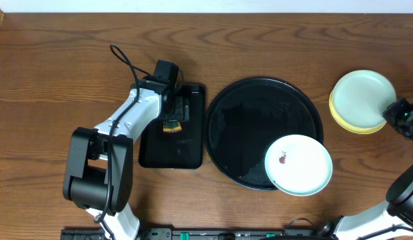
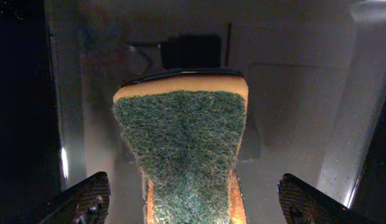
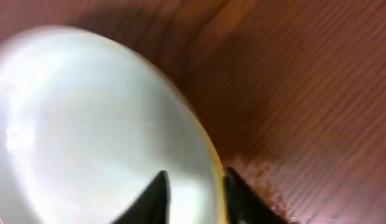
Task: Clean dirty plates on tray and stack at the side
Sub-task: 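Carry white plate right and stack it on yellow plate, then move right gripper to rim of stained white plate on tray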
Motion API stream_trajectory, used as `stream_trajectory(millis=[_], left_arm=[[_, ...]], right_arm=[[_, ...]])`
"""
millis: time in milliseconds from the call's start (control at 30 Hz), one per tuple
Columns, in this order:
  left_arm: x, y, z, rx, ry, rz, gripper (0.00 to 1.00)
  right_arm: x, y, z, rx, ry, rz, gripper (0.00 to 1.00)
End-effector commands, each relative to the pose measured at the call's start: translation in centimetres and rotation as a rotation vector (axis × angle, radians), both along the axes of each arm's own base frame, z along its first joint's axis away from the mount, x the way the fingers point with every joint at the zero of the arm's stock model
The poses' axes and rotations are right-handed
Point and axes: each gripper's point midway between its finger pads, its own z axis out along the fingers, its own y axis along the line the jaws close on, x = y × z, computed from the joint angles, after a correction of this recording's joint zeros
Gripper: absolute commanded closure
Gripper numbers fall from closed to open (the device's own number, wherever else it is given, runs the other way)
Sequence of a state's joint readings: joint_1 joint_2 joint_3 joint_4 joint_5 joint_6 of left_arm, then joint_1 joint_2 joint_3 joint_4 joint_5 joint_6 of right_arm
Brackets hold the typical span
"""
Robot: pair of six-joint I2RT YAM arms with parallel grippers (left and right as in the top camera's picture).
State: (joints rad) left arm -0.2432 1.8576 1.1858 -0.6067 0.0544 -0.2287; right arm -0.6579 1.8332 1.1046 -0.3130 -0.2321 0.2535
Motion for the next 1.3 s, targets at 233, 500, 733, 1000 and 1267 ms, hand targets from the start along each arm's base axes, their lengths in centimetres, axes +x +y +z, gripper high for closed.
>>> stream_trajectory(millis=[233,500,733,1000,1267], left_arm=[[-0.4,0.1,-0.4,0.0,0.018,-0.006,0.13],[-0.3,0.0,-0.4,-0.001,0.014,-0.006,0.13],[-0.3,0.0,-0.4,-0.001,0.014,-0.006,0.13],[-0.3,0.0,-0.4,-0.001,0.014,-0.006,0.13],[-0.3,0.0,-0.4,-0.001,0.014,-0.006,0.13]], right_arm=[[-0.6,7.3,7.4,0.092,-0.016,0.145,0.38],[-3.3,18.0,11.9,-0.01,0.079,0.363,0.24],[-9.6,23.3,10.1,-0.088,0.377,0.543,0.01],[-16.4,21.2,10.2,-0.069,0.629,0.302,0.01],[-17.4,20.0,7.7,-0.107,0.666,0.175,0.11]])
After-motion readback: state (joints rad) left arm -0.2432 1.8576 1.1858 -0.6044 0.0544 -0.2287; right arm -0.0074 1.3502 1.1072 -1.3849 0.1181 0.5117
